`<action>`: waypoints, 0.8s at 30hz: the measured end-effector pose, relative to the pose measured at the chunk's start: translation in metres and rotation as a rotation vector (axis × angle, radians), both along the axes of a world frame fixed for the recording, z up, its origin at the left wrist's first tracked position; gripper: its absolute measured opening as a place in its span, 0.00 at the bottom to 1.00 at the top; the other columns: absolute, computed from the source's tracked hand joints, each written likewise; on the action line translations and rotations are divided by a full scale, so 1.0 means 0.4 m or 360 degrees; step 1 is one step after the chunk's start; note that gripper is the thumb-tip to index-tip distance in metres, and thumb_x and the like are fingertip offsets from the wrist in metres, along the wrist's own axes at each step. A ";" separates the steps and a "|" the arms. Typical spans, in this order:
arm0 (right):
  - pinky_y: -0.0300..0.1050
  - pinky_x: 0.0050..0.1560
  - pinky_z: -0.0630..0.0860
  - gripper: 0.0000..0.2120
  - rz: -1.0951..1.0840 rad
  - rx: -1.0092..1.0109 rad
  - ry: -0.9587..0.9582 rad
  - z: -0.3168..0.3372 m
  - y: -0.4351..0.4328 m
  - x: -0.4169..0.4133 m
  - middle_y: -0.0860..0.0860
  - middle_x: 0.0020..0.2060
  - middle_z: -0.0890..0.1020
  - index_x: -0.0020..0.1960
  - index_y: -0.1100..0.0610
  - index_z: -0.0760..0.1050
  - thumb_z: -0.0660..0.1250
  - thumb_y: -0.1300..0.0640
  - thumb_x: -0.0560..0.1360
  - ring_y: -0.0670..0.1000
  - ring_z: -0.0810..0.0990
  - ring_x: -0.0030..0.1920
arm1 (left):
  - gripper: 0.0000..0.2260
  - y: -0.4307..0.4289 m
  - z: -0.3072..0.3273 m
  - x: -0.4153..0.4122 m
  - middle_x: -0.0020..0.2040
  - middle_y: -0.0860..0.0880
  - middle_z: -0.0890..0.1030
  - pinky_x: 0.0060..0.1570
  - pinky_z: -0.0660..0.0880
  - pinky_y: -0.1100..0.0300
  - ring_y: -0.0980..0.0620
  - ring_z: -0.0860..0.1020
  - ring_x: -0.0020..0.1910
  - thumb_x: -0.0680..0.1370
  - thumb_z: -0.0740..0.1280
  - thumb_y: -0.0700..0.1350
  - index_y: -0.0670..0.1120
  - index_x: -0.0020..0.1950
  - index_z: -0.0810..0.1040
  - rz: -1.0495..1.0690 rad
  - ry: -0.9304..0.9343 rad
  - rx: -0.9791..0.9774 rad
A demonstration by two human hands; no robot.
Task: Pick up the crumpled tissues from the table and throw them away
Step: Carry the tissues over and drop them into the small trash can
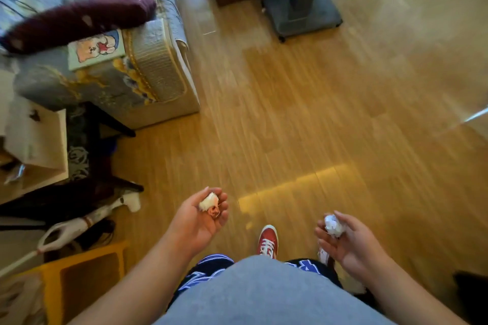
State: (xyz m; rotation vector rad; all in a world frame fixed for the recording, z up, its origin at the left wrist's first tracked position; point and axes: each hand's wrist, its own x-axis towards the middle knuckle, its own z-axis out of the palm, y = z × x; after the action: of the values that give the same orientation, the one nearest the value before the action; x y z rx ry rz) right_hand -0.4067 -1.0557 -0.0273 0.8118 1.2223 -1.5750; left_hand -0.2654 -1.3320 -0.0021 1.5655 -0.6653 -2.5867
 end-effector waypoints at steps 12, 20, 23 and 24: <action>0.42 0.29 0.80 0.09 -0.0150 -0.0210 0.0126 0.016 -0.326 -0.471 0.55 0.34 0.83 0.47 0.58 0.76 0.61 0.54 0.77 0.52 0.84 0.32 | 0.14 -0.270 -0.061 -0.390 0.38 0.43 0.82 0.31 0.79 0.60 0.49 0.80 0.33 0.78 0.62 0.46 0.41 0.39 0.83 -0.0112 -0.0076 -0.0012; 0.42 0.27 0.80 0.10 -0.0692 -0.0032 0.0087 0.031 -0.284 -0.647 0.56 0.35 0.82 0.47 0.60 0.75 0.59 0.55 0.78 0.52 0.83 0.30 | 0.13 -0.383 -0.053 -0.868 0.37 0.43 0.83 0.32 0.79 0.59 0.49 0.81 0.32 0.75 0.64 0.45 0.42 0.38 0.84 -0.0702 -0.0022 0.0023; 0.42 0.27 0.79 0.11 -0.0969 0.0024 0.0074 0.038 -0.215 -0.655 0.56 0.34 0.83 0.46 0.61 0.75 0.60 0.55 0.78 0.52 0.83 0.29 | 0.12 -0.336 -0.041 -1.044 0.37 0.44 0.83 0.32 0.80 0.59 0.49 0.81 0.32 0.75 0.65 0.45 0.42 0.38 0.84 -0.0972 -0.0015 0.0023; 0.42 0.27 0.79 0.11 -0.1101 0.0047 0.0079 0.040 -0.172 -0.657 0.57 0.33 0.83 0.46 0.61 0.75 0.60 0.55 0.78 0.52 0.83 0.29 | 0.12 -0.292 -0.043 -1.114 0.37 0.44 0.83 0.32 0.80 0.59 0.49 0.81 0.32 0.75 0.64 0.45 0.42 0.38 0.84 -0.1102 -0.0008 0.0051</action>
State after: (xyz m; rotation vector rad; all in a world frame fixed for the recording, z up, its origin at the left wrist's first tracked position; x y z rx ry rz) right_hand -0.6696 -1.1246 -0.0114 1.3139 1.0517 -2.1322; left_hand -0.7110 -1.4490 -0.0191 1.5521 -1.3814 -3.0485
